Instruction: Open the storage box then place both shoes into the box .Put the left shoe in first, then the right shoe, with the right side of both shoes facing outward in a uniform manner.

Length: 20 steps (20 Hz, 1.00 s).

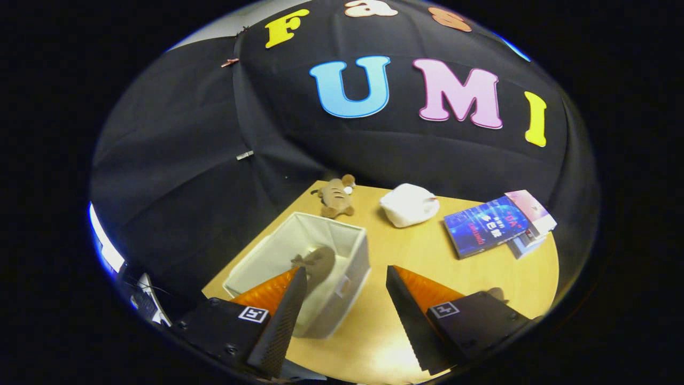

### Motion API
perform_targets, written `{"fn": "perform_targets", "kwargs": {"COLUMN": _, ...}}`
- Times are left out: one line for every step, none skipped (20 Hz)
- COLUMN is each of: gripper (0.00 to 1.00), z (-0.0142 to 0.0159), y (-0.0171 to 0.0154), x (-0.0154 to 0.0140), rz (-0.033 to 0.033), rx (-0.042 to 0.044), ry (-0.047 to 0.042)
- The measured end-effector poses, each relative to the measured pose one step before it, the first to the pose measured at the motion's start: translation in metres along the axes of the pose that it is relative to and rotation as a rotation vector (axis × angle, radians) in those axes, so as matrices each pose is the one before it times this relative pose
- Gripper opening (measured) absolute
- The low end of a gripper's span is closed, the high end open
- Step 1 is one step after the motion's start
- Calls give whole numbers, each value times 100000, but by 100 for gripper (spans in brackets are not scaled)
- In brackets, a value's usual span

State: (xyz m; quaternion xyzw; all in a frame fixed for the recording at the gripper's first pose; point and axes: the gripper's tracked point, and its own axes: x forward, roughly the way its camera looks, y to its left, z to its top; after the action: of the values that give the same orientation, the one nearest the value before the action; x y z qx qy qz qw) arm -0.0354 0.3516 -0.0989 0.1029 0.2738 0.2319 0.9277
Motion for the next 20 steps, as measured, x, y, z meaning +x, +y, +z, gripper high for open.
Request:
{"fn": "perform_targets", "kwargs": {"gripper": 93, "z": -1062, "y": -1670, "x": -965, "rz": -2145, "rx": 584, "ry": 1404}}
{"fn": "perform_targets", "kwargs": {"gripper": 93, "z": -868, "y": -1840, "x": -1125, "rz": -3136, "rx": 478, "ry": 1555}}
{"fn": "perform_targets", "kwargs": {"gripper": 93, "z": -1044, "y": -2300, "x": -889, "rz": -3155, "rx": 876, "ry": 1627}}
{"fn": "perform_targets", "kwargs": {"gripper": 93, "z": -972, "y": -2361, "x": -515, "rz": -3547, "rx": 511, "ry": 1278}}
{"fn": "perform_targets", "kwargs": {"gripper": 93, "z": -1057, "y": -2573, "x": -287, "rz": -3760, "rx": 15, "ry": 1449}}
{"fn": "perform_targets", "kwargs": {"gripper": 92, "z": -1145, "y": -2367, "x": -151, "rz": -3821, "rx": -205, "ry": 1752}}
{"fn": "perform_targets", "kwargs": {"gripper": 92, "z": -1161, "y": -2310, "x": 214, "rz": -3833, "rx": -538, "ry": 1747}}
{"fn": "perform_targets", "kwargs": {"gripper": 92, "z": -1252, "y": -2302, "x": 358, "rz": -3998, "rx": -262, "ry": 1780}}
{"fn": "perform_targets", "kwargs": {"gripper": 93, "z": -1191, "y": -1751, "x": 422, "rz": -2878, "rx": 1052, "ry": 2356}}
{"fn": "perform_targets", "kwargs": {"gripper": 92, "z": -1107, "y": -1310, "x": 549, "rz": -2199, "rx": 2164, "ry": 1803}}
{"fn": "perform_targets", "kwargs": {"gripper": 92, "z": -854, "y": -1312, "x": 758, "rz": -2414, "rx": 1177, "ry": 1425}}
{"fn": "perform_targets", "kwargs": {"gripper": 92, "z": -871, "y": -1268, "x": 1011, "rz": -2740, "rx": -339, "ry": 2090}}
{"fn": "perform_targets", "kwargs": {"gripper": 92, "z": -897, "y": -951, "x": 945, "rz": -2161, "rx": -391, "ry": 1462}}
{"fn": "perform_targets", "kwargs": {"gripper": 92, "z": -895, "y": -694, "x": 946, "rz": -2049, "rx": -458, "ry": 1967}}
{"fn": "perform_targets", "kwargs": {"gripper": 92, "z": -894, "y": -412, "x": 1008, "rz": -1357, "rx": 256, "ry": 2924}}
{"fn": "perform_targets", "kwargs": {"gripper": 93, "z": -661, "y": -365, "x": 1101, "rz": -1682, "rx": -496, "ry": 2133}}
{"fn": "perform_targets", "kwargs": {"gripper": 92, "z": -358, "y": -203, "x": 883, "rz": -956, "rx": -706, "ry": 1565}}
{"fn": "perform_targets", "kwargs": {"gripper": 88, "z": -303, "y": -123, "x": 1055, "rz": -987, "rx": -1096, "ry": 875}}
{"fn": "perform_targets", "kwargs": {"gripper": 87, "z": -316, "y": -306, "x": 907, "rz": -1547, "rx": -1495, "ry": 1069}}
{"fn": "perform_targets", "kwargs": {"gripper": 88, "z": -327, "y": -93, "x": 841, "rz": -891, "rx": -657, "ry": 1416}}
